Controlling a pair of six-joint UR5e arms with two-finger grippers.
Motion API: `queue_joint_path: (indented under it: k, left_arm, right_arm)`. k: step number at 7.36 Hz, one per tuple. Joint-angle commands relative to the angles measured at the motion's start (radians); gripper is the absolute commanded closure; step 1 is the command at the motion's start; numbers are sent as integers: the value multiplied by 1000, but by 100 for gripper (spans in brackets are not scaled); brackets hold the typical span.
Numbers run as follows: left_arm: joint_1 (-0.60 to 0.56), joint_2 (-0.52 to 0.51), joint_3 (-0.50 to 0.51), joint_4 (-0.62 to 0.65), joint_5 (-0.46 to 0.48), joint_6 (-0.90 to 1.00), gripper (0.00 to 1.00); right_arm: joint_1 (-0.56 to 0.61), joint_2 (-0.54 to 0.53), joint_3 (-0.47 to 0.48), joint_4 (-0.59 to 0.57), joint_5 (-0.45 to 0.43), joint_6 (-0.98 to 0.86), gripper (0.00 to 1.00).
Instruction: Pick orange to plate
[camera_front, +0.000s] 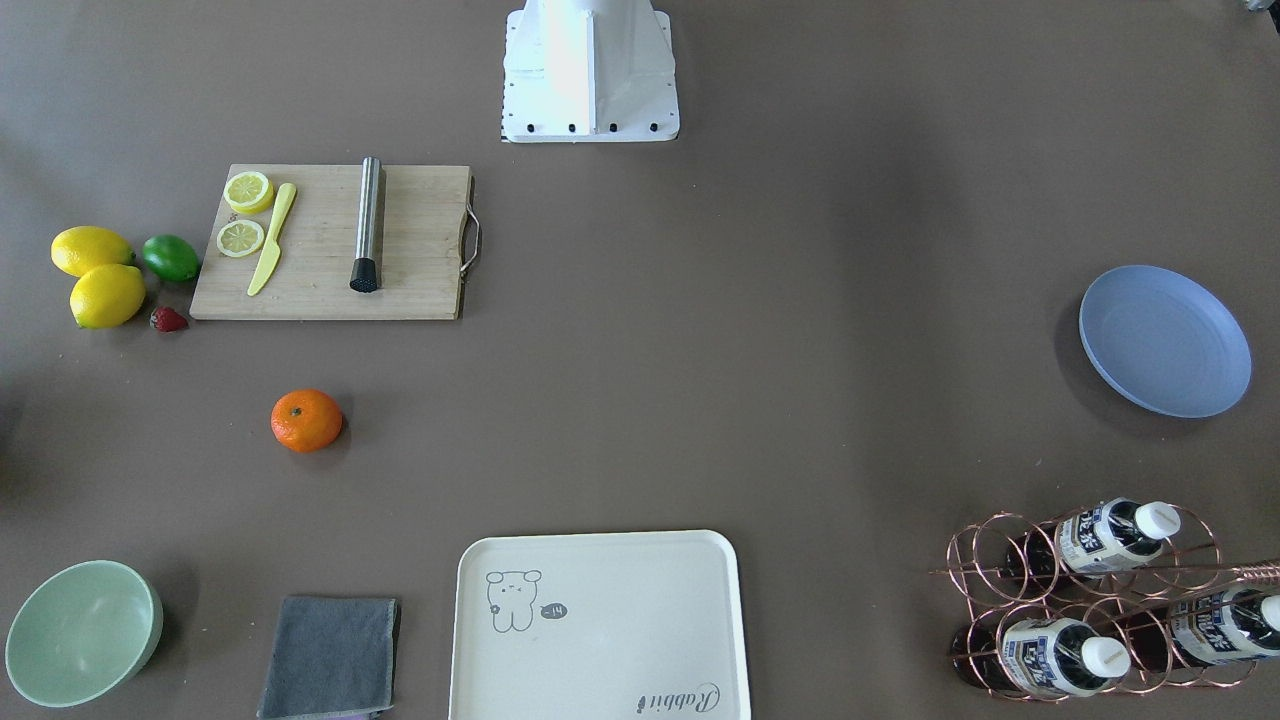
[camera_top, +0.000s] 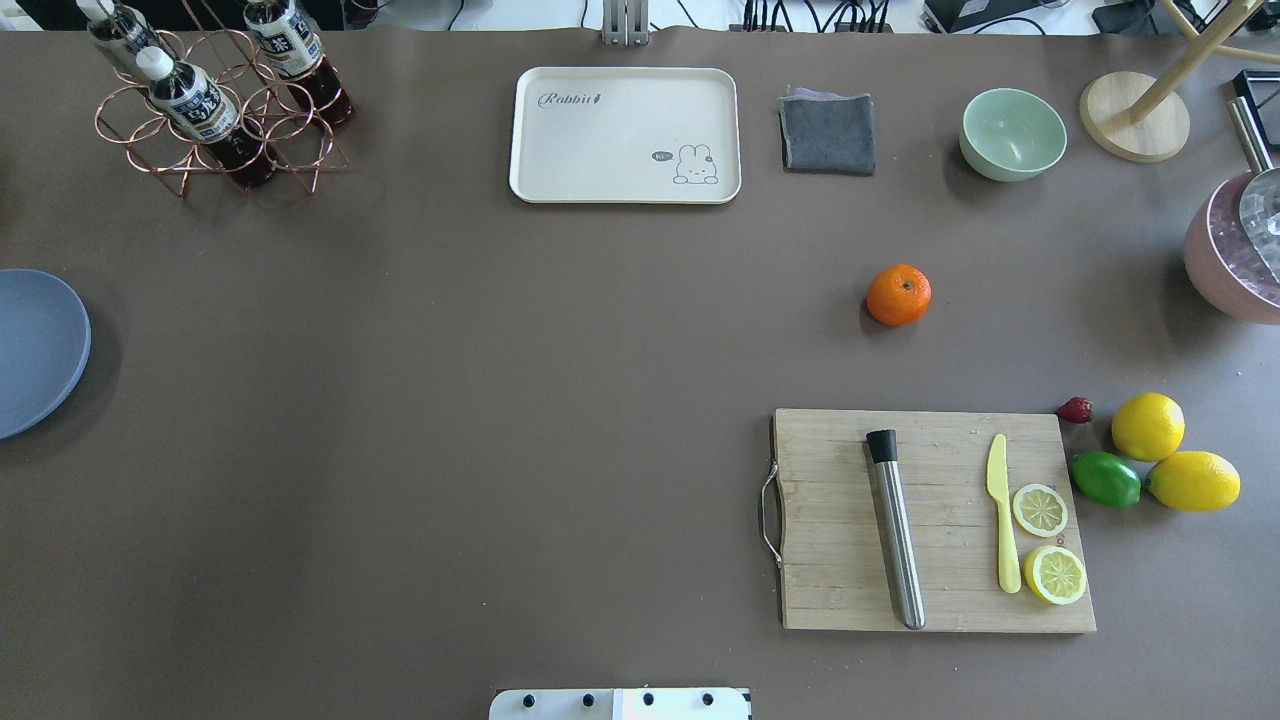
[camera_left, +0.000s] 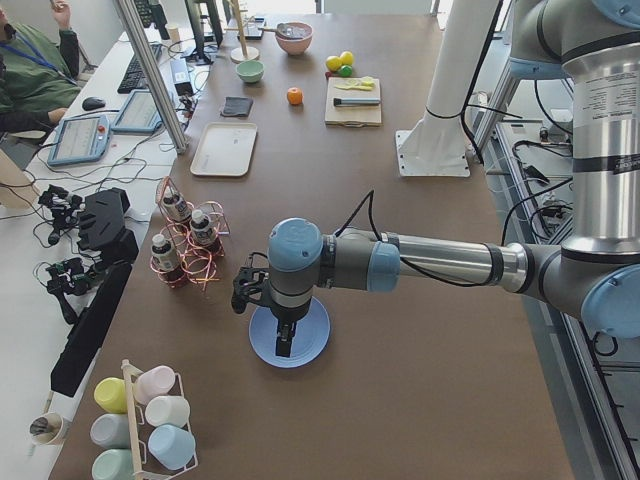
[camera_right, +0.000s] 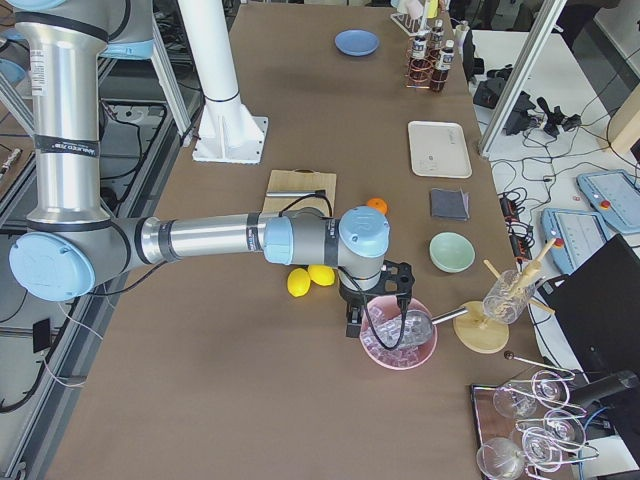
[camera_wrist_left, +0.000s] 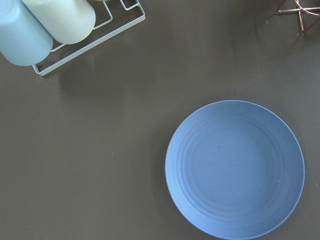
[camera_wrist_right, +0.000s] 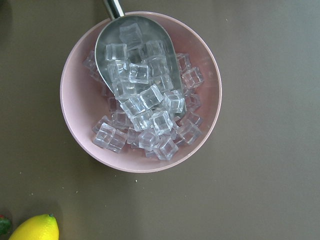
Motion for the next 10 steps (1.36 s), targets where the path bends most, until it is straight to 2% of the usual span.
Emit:
queue_joint_path:
  k: [1,10]
  left_arm:
    - [1,0,1,1,2,1,2]
    - [1,-2,24,-3,6,1,2]
  right_arm:
    - [-6,5,0,0,0,1,0]
    - [-15,13,2,0,2,-3,0]
